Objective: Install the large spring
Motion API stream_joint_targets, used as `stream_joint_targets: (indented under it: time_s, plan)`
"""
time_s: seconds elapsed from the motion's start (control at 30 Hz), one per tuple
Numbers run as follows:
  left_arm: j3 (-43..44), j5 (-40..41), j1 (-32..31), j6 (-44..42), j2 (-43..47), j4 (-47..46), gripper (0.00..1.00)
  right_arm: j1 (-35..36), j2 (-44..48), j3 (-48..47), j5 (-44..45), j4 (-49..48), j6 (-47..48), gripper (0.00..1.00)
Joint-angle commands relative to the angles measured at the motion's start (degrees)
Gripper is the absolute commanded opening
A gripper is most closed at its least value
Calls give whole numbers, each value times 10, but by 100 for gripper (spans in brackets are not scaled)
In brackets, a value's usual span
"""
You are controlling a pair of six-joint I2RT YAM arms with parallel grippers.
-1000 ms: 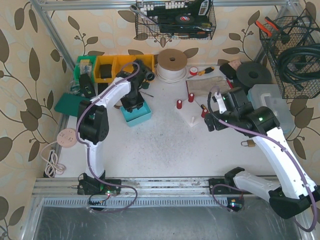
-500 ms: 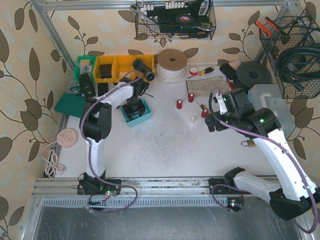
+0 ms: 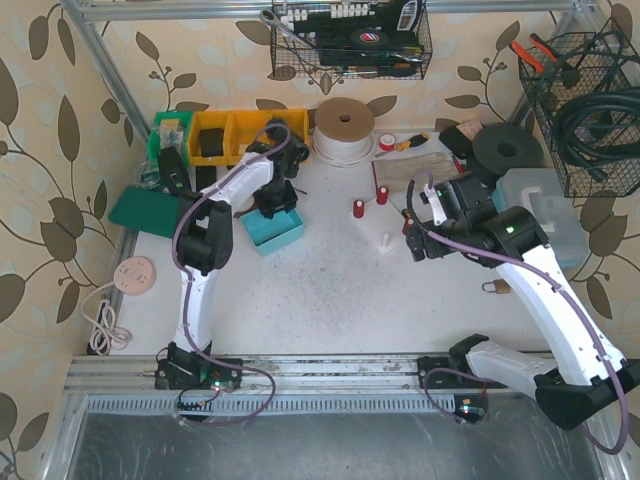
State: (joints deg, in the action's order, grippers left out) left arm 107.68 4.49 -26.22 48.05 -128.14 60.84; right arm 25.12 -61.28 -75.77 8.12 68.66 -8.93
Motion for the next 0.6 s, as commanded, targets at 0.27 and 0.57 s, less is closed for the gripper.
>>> stream_joint_targets:
  time_s: [0.27,0.57]
  plan:
    - [7,11,1,-52,64,38,49,3,-20,-16,-3,-12,7,98]
    - [11,-7,0,-338,130,31,38,3,-24,-16,-13,-10,7,98]
